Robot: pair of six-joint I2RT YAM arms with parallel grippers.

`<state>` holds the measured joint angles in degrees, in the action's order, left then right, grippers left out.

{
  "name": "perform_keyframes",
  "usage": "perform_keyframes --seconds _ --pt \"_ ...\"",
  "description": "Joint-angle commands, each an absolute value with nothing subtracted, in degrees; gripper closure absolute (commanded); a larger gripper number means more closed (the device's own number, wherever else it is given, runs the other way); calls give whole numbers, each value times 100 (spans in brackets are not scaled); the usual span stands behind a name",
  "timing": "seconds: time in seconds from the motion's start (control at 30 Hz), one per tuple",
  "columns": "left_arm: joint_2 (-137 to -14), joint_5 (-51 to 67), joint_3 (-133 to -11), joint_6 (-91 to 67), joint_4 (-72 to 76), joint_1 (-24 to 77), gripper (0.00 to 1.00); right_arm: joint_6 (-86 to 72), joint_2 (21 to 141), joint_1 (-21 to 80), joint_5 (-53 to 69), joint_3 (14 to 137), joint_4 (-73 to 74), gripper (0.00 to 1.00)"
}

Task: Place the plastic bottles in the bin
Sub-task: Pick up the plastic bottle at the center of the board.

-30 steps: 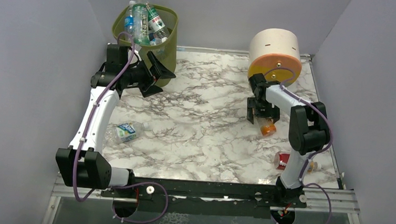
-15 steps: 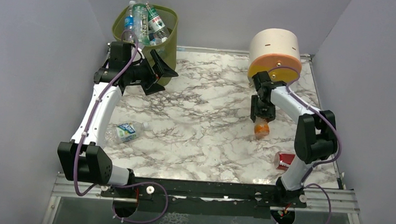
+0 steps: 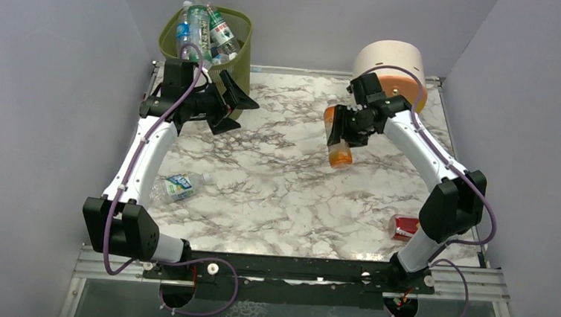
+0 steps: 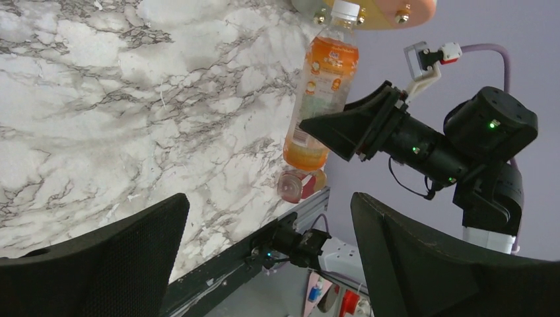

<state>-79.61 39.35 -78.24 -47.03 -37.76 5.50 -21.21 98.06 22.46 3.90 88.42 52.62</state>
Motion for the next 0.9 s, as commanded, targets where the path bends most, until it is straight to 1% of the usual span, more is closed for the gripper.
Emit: perform_keyframes --seconds 0.0,0.27,0.43,0.87 --pt "-7830 4042 -7576 -5046 -3189 567 1 -2379 9463 2278 1470 9063 5447 49" --pt "-7448 4274 -6717 -6210 -1576 576 1 -2560 9556 2533 2293 9603 5472 48" --pt "-7411 4226 -6630 -6308 -1452 580 1 -2647 9794 2711 2706 10026 5483 47" --pt "-7371 4180 -6423 -6579 -970 580 1 -2812 10209 3097 3479 10525 5313 47"
